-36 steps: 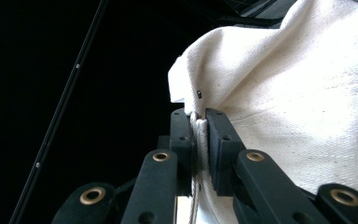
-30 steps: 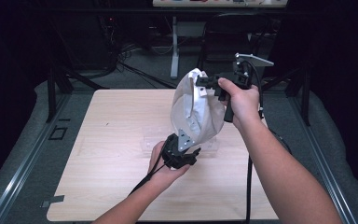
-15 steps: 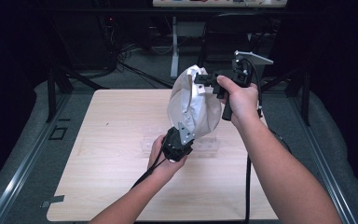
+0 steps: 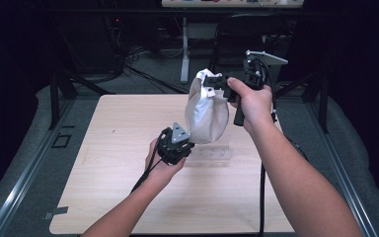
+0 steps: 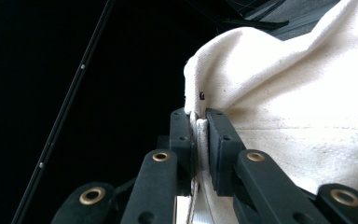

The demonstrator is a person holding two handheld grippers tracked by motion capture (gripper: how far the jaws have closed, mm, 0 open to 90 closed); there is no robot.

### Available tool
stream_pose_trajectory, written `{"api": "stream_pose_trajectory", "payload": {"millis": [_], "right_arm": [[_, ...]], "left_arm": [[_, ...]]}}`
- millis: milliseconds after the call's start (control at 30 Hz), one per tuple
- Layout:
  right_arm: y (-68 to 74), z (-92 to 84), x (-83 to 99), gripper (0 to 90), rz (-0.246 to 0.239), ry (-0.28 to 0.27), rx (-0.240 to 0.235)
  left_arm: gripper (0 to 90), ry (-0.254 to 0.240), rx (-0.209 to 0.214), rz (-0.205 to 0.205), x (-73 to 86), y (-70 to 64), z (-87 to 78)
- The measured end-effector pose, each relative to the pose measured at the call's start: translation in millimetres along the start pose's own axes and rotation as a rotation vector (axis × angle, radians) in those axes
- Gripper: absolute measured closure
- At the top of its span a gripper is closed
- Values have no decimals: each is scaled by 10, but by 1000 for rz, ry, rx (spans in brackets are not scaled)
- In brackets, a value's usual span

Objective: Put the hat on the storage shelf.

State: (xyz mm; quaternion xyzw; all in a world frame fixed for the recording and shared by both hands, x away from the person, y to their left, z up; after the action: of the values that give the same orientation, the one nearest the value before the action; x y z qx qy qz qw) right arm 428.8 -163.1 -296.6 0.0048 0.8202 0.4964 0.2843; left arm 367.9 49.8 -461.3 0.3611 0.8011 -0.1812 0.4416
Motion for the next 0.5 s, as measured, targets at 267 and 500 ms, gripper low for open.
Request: {"api": "stream_pose_trajectory", "payload": {"millis": [267,500], "right_arm": [[27,63,21,815,-19,18,7],[-45,133,54,815,-10,30,21]], "left_arm": [[809,-29,84,-73,28,185,-21],[810,-20,102,-90,132,200,38]]}}
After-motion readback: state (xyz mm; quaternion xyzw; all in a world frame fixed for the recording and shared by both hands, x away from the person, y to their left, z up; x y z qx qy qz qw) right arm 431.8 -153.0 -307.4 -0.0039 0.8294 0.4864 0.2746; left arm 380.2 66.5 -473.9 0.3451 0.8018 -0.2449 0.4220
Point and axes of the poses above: each handheld gripper's, and its own axes: z roughly forward along the jaws, x roughly out of its underside, y roughly to its left, the point moved 1 cm from there along z, roughly forward along the jaws
